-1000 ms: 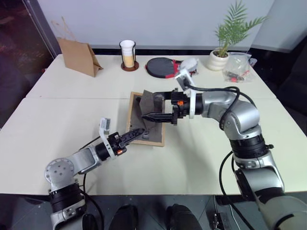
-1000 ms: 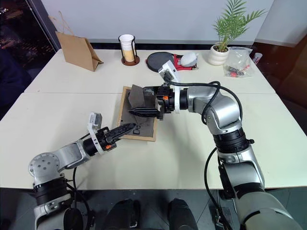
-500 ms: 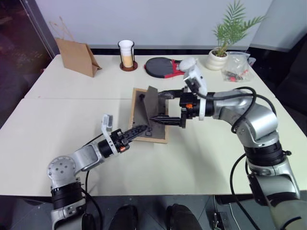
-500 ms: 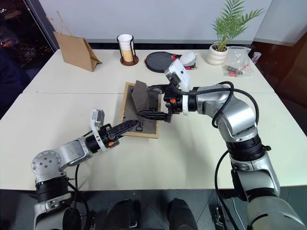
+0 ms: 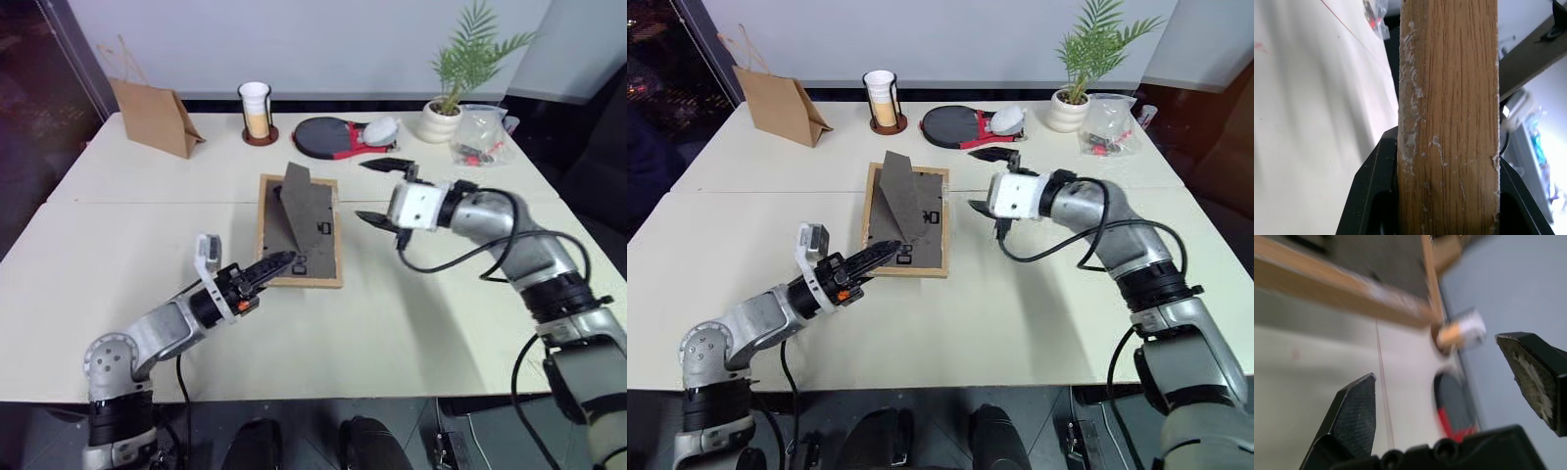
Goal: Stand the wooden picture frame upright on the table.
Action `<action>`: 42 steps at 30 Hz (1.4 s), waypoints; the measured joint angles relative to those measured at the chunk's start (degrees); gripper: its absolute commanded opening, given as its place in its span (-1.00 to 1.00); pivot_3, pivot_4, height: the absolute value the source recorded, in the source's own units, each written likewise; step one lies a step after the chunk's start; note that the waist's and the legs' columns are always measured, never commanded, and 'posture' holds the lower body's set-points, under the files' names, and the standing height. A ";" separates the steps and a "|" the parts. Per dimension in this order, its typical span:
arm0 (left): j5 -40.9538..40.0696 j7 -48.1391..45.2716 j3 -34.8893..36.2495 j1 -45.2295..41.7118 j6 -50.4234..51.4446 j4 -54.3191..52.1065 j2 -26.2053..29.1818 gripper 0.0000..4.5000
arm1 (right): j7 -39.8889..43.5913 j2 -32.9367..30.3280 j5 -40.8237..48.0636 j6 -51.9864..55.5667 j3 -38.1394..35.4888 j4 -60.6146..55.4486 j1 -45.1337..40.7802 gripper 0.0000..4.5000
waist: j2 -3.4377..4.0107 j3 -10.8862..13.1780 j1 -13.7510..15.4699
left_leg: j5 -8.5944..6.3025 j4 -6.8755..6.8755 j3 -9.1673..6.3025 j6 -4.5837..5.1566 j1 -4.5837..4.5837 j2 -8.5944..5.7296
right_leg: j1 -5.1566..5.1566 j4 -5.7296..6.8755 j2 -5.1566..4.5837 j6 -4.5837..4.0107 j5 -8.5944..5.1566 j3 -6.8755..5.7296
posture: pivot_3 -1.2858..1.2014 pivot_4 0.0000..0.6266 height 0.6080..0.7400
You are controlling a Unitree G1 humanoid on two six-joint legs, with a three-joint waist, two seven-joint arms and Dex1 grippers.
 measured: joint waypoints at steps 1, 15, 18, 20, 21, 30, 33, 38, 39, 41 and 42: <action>-1.01 0.48 -0.66 0.49 -1.07 -0.07 0.63 -0.53 | -3.61 0.72 -3.02 -2.71 0.54 0.71 -0.35 0.99 | 0.00 0.00 0.02 | 0.00 0.02 0.00 0.00 0.00 0.00 | 0.00 -0.01 0.00 0.00 0.00 0.00 | 0.03 -0.52 1.00; -5.60 1.28 -4.76 4.35 -6.34 -3.35 3.60 -0.53 | -25.69 7.74 -23.11 -10.72 8.63 14.93 -9.26 0.76 | -0.01 0.01 -0.13 | 0.03 0.04 -0.03 -0.03 0.00 0.02 | 0.03 0.02 0.14 0.00 0.00 0.00 | 0.03 -0.52 1.00; -5.81 0.83 -5.25 4.99 -6.40 -4.22 4.21 -0.53 | -27.41 8.22 -24.45 -11.28 10.22 17.49 -11.04 0.16 | -0.01 0.01 -0.10 | 0.03 0.04 -0.04 -0.03 0.00 0.02 | 0.04 0.02 0.14 0.00 0.00 0.00 | 0.03 -0.52 1.00; -6.65 0.26 -5.24 5.30 -6.82 -4.45 4.64 -0.53 | -28.98 8.42 -24.72 -11.88 10.76 18.63 -11.30 -0.28 | -0.01 0.01 -0.04 | 0.03 0.04 -0.04 -0.03 0.00 0.00 | 0.04 0.02 0.13 -0.01 0.00 0.00 | 0.03 -0.52 1.00; -7.65 -0.53 -5.27 5.79 -7.38 -4.28 4.38 -0.53 | -30.32 8.45 -24.55 -12.15 10.64 18.55 -11.44 -0.43 | 0.00 0.01 -0.05 | 0.03 0.04 -0.03 -0.03 -0.02 0.00 | 0.03 0.02 0.11 0.00 0.00 0.00 | 0.03 -0.52 1.00; -6.24 -2.50 -5.42 5.98 -7.91 -6.33 12.07 0.97 | -25.17 7.95 -20.80 -13.51 11.60 19.98 -12.17 -0.50 | 0.00 0.02 -0.22 | 0.00 0.02 -0.09 0.02 0.03 0.03 | 0.08 0.04 0.15 0.00 0.00 0.00 | 0.03 -0.52 1.00; 0.16 -8.62 -3.83 7.05 -5.92 -8.71 20.10 0.97 | -18.80 7.86 -14.52 -14.16 11.16 21.42 -12.08 -0.50 | -0.01 0.02 -0.42 | -0.04 -0.04 -0.10 0.09 0.08 0.05 | 0.10 0.03 0.23 -0.01 -0.01 -0.01 | 0.03 -0.52 1.00; 24.10 -30.36 0.83 9.36 -9.83 -10.01 38.62 0.97 | 5.77 10.67 10.30 -7.15 7.51 24.51 -9.63 -0.50 | 0.14 0.22 -0.42 | -0.10 -0.10 -0.09 0.20 0.09 0.09 | 0.09 0.03 0.46 -0.18 -0.08 -0.04 | 0.03 -0.52 1.00; 27.91 -33.84 1.81 8.98 -11.40 -8.92 40.68 0.97 | 11.93 11.49 16.37 -3.16 5.91 24.06 -9.21 -0.50 | 0.13 0.22 -0.38 | -0.11 -0.10 -0.10 0.20 0.10 0.17 | 0.10 0.03 0.48 -0.18 -0.08 -0.07 | 0.03 -0.52 1.00; 34.39 -39.67 1.70 6.37 -14.37 -6.37 42.96 0.97 | 28.55 12.68 30.60 11.95 2.86 19.04 -7.61 -0.50 | 0.13 0.22 -0.18 | -0.11 -0.11 -0.15 0.21 0.09 0.24 | 0.12 0.04 0.46 -0.08 -0.02 -0.14 | 0.03 -0.52 1.00; 36.51 -41.36 1.79 5.14 -15.48 -5.34 43.44 0.97 | 35.04 12.95 35.77 18.54 2.27 16.93 -7.06 -0.50 | 0.13 0.22 -0.06 | -0.12 -0.11 -0.17 0.22 0.09 0.25 | 0.12 0.04 0.42 -0.04 0.00 -0.19 | 0.03 -0.52 1.00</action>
